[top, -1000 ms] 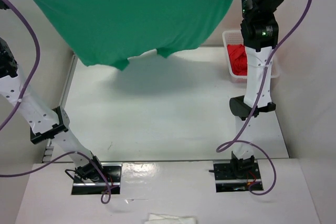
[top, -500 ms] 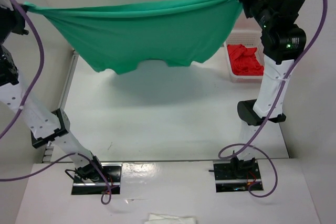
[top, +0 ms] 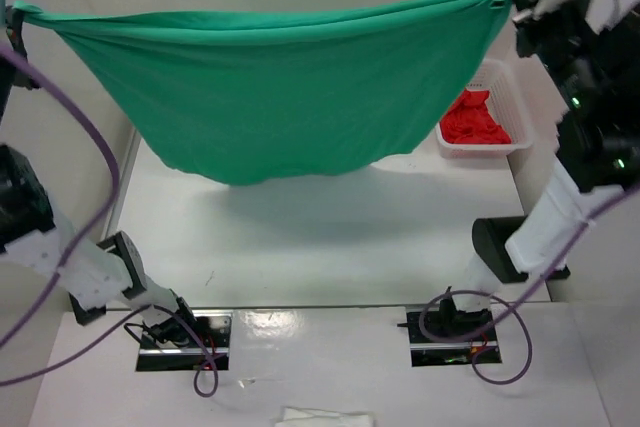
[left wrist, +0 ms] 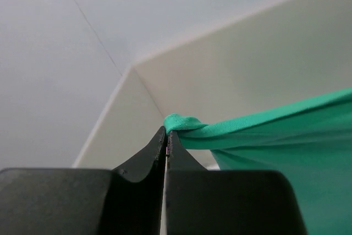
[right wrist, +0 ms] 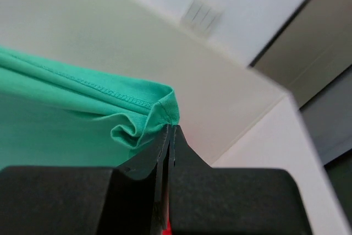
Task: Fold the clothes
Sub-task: Flatten the tank top out
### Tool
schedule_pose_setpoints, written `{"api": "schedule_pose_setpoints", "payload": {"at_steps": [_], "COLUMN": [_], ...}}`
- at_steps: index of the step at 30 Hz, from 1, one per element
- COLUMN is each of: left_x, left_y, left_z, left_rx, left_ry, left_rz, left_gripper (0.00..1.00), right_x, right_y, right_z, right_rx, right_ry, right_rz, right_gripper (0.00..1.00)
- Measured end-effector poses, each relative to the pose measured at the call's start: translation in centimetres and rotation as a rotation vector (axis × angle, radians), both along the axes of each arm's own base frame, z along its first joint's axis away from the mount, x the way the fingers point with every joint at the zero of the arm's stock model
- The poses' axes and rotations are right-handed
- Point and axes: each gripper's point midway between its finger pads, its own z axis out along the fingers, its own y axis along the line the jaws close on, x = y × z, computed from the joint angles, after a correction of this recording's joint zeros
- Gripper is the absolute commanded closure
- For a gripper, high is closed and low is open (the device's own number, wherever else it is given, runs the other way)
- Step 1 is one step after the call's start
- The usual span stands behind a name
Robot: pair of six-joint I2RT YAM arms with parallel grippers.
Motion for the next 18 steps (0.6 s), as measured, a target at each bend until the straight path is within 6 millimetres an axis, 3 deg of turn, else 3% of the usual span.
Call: {"api": "schedule_pose_setpoints", "payload": {"at_steps": [5, 7, 11, 14, 18], "left_x": [-7.5, -10.3, -13.5, -14.3, -14.4], "left_y": [-4.6, -6.2, -7.8, -7.9, -7.6], "left_z": [5.3, 6.7, 8.2, 8.7, 8.9], "left_rx": [0.095, 0.122, 0.139, 0.142, 0.136], "left_ry": [-0.223, -0.300, -0.392, -0.419, -0.429], "left_rz": [0.036, 0.050, 0.076, 0.094, 0.114], "left_gripper": [1.00, 1.00, 0.98, 0.98, 0.98], "right_x": [-10.3, -13.7, -19.9, -21.7, -20.5], "right_y": [-0.9, -1.1, -1.6, -1.7, -1.8], "right_z": [6.9, 8.6, 11.0, 11.7, 11.4], "right_rx": [0.030, 0.037, 0.048, 0.051, 0.047], "right_ry": [-0.269, -0.348, -0.491, -0.533, -0.503], "right_rz": [-0.022, -0.029, -0.039, -0.045, -0.051], "right_gripper": [1.00, 1.00, 1.00, 1.00, 1.00]}}
